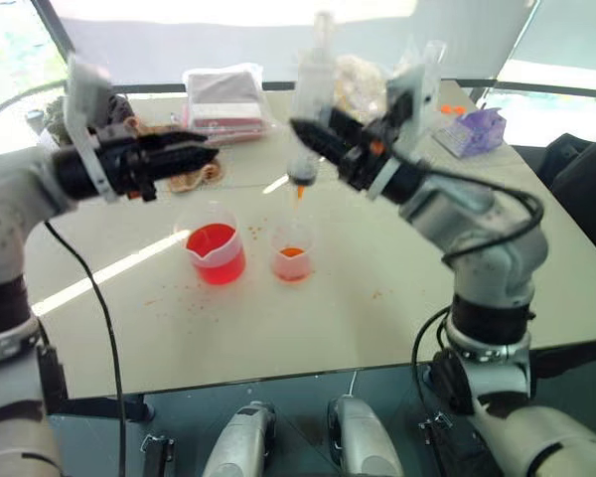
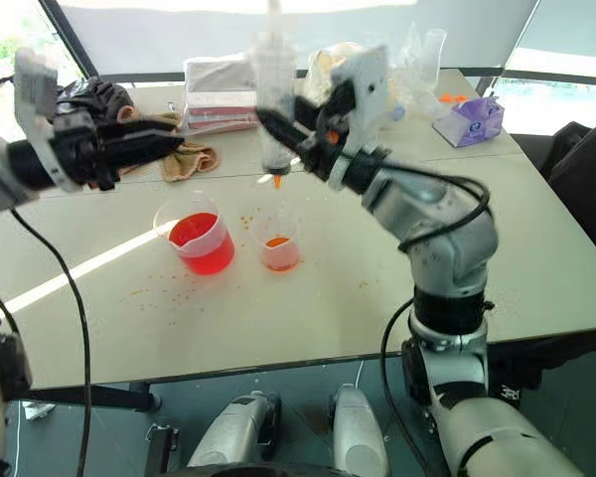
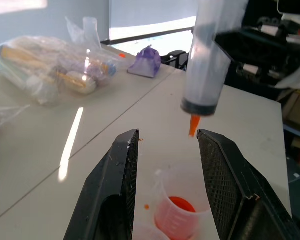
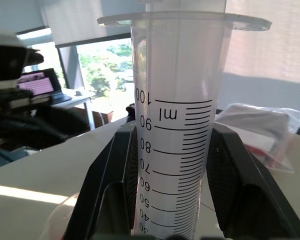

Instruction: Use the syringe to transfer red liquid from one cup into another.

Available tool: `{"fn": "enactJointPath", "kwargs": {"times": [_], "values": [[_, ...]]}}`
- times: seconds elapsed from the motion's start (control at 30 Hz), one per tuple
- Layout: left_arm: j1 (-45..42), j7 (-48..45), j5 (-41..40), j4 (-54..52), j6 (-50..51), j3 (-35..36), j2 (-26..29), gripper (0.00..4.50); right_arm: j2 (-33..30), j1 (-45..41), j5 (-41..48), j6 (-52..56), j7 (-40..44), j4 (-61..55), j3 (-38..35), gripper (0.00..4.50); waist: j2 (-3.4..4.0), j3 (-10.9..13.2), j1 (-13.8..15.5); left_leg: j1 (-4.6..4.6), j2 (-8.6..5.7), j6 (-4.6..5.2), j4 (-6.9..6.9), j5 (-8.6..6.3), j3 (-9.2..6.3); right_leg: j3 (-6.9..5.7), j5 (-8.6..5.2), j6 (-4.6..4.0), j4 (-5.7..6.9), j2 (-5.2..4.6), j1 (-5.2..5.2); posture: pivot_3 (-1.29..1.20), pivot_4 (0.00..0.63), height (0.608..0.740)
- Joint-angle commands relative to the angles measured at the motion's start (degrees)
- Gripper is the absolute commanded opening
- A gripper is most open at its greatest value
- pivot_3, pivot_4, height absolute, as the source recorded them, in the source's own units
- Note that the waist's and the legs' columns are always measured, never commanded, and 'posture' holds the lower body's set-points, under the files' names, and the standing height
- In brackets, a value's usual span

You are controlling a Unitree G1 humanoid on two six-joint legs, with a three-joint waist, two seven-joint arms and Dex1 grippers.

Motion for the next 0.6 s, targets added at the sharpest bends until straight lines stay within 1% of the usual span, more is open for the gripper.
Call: {"fn": "enactJointPath", "kwargs": {"times": [0.03,0.17,0.27,0.33,0.37,0.5,0.6], "values": [[3.9,1.1,-5.5,-8.5,1.0,5.8,1.9,1.96,-2.3,-6.6,4.0,9.5,-4.3,8.2,-7.0,1.36,0.01,0.0,0.4,0.0,0.01,0.0,-0.01,0.0,0.01,0.0,-0.01,-0.01,-0.03,-0.01,0.0,0.0,0.15,0.736],[11.5,0.1,-9.6,-16.6,-0.2,9.3,3.0,1.96,-6.3,-13.8,2.0,19.5,-5.6,18.5,-6.2,1.36,0.04,0.0,0.7,-0.01,0.03,0.02,-0.13,-0.01,0.08,0.03,-0.11,-0.19,-0.14,-0.03,-0.03,0.0,0.15,0.736],[15.6,1.0,-10.7,-21.1,-1.5,10.2,3.4,1.96,-9.5,-18.0,-1.0,26.7,-4.4,24.0,0.7,1.36,0.04,0.0,0.6,-0.02,0.05,0.04,-0.17,-0.02,0.09,0.03,-0.12,-0.21,-0.27,-0.02,0.0,0.0,0.15,0.736],[17.9,1.2,-11.0,-22.8,-2.7,10.5,3.8,1.96,-11.4,-20.9,-2.1,33.0,-2.3,28.0,7.7,1.36,0.05,0.0,0.6,-0.04,0.06,0.07,-0.16,-0.04,0.07,0.01,-0.12,-0.23,-0.44,-0.02,0.09,0.0,0.15,0.736],[19.0,1.3,-10.7,-23.4,-3.5,10.5,3.9,1.96,-11.9,-21.7,-2.8,34.6,-1.8,29.8,10.1,1.36,0.04,0.0,0.6,-0.04,0.07,0.08,-0.18,-0.04,0.09,0.01,-0.12,-0.25,-0.55,-0.01,0.11,0.0,0.15,0.736],[22.6,1.4,-10.4,-24.9,-5.1,10.2,4.9,1.96,-14.6,-21.2,-4.0,35.3,1.0,32.0,18.9,1.36,0.06,0.0,0.8,-0.06,0.06,0.21,-0.13,-0.12,0.1,-0.04,-0.12,-0.27,-0.75,0.0,0.24,0.0,0.15,0.736],[24.7,0.9,-10.0,-25.7,-6.4,9.9,6.0,1.96,-15.4,-20.4,-3.8,35.3,2.0,34.4,22.9,1.36,0.05,0.0,0.9,-0.13,0.03,0.32,-0.05,-0.19,0.12,-0.05,-0.11,-0.25,-0.83,-0.02,0.26,0.0,0.15,0.736]]}}
